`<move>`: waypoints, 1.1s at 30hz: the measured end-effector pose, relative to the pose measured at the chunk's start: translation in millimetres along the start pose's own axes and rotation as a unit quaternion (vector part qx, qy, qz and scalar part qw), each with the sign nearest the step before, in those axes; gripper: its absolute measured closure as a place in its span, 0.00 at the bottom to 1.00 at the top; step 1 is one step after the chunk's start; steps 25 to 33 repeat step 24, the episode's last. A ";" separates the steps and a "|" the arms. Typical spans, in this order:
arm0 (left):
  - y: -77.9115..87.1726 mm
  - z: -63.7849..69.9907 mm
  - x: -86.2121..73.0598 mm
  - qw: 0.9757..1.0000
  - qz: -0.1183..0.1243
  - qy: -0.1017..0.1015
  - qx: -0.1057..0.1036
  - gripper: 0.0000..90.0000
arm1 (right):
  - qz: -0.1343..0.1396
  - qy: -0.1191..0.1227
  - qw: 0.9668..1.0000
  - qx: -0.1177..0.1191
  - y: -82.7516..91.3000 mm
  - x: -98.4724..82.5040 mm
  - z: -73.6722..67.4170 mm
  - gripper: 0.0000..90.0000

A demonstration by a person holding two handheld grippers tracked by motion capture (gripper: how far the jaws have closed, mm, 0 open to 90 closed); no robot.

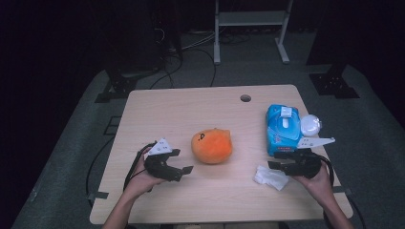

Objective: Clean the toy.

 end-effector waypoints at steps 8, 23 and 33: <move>5.9 -0.7 -10.9 1.000 -0.005 0.005 0.001 0.15 | -0.001 0.000 1.000 -0.001 0.8 -1.4 0.6 0.46; 9.3 -9.1 -36.2 0.999 0.001 0.029 0.016 0.12 | 0.004 -0.005 1.000 0.001 1.6 -6.2 -0.5 0.46; 9.4 -9.9 -37.7 0.999 0.002 0.030 0.018 0.12 | 0.006 -0.004 1.000 0.002 1.5 -6.6 -1.0 0.46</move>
Point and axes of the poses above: each handheld gripper's, and its own axes: y roughly backward along the jaws, x roughly out of its top, z roughly to its right, the point moved 8 cm from there along -y, roughly forward along the jaws, and after that the axes turned 3 degrees about z, right-handed, at the moved point
